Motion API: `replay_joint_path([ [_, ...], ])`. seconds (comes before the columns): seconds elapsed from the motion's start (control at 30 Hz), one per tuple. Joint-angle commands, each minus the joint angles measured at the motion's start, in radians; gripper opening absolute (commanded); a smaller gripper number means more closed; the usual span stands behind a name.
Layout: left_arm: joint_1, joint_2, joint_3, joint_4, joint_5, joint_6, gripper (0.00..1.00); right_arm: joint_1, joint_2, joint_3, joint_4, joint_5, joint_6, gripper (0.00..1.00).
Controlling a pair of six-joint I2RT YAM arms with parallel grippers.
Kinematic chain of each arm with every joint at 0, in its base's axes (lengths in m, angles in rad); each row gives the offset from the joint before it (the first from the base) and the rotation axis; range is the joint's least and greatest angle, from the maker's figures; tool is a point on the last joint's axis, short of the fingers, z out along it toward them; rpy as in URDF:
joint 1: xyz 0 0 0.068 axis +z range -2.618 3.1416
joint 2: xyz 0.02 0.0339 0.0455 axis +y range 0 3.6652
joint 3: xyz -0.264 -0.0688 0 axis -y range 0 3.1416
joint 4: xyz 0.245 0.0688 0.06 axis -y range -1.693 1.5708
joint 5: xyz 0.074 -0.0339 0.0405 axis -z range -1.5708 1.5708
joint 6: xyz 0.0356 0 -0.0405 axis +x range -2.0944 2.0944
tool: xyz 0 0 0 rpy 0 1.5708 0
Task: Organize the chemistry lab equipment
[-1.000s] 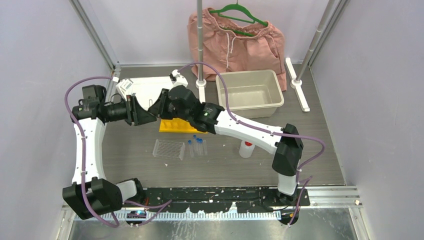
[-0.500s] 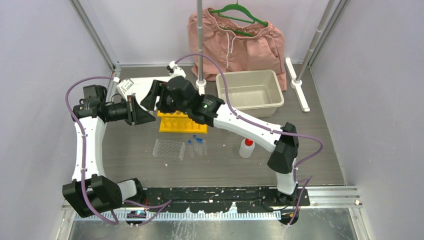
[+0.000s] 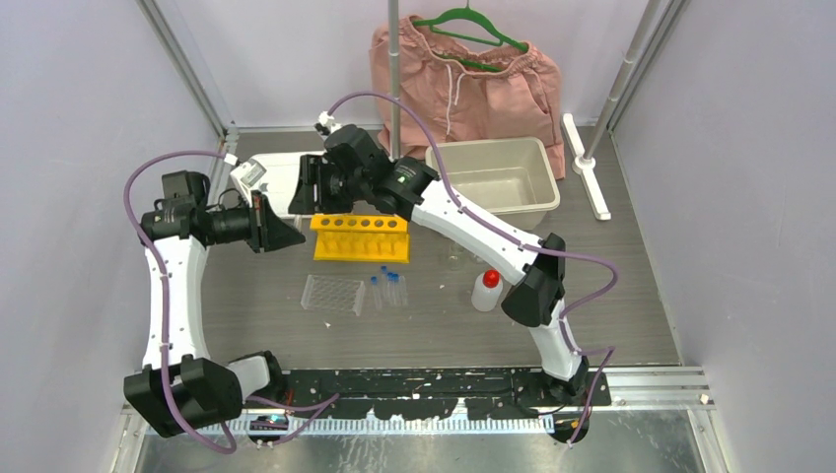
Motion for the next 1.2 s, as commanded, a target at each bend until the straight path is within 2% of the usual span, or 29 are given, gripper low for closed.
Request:
replay_joint_path([
  [0.0, 0.002, -0.040, 0.004, -0.033, 0.024, 0.071, 0.00, 0.001, -0.011, 0.060, -0.033, -0.059, -0.039, 0.56],
  [0.4, 0.001, -0.055, -0.010, -0.058, 0.031, 0.119, 0.00, -0.007, 0.028, 0.114, -0.011, -0.099, -0.015, 0.42],
  [0.63, 0.001, -0.054, -0.014, -0.054, 0.021, 0.121, 0.01, -0.011, 0.037, 0.122, -0.031, -0.107, -0.018, 0.18],
  [0.67, 0.001, -0.053, -0.015, -0.047, 0.016, 0.112, 0.10, -0.014, 0.034, 0.121, -0.035, -0.103, -0.020, 0.15],
  [0.83, 0.001, -0.035, -0.015, -0.017, -0.018, 0.054, 0.95, -0.034, -0.007, 0.090, -0.052, -0.053, -0.053, 0.08],
  [0.9, 0.001, -0.030, -0.018, 0.010, -0.044, 0.009, 1.00, -0.036, -0.029, 0.069, -0.069, 0.020, -0.090, 0.06],
  [1.03, 0.002, -0.007, -0.007, 0.053, -0.101, -0.077, 1.00, -0.034, -0.089, -0.027, -0.059, 0.154, -0.153, 0.03],
  [1.17, 0.008, 0.036, 0.010, 0.093, -0.169, -0.177, 1.00, -0.012, -0.151, -0.173, 0.021, 0.289, -0.218, 0.01],
])
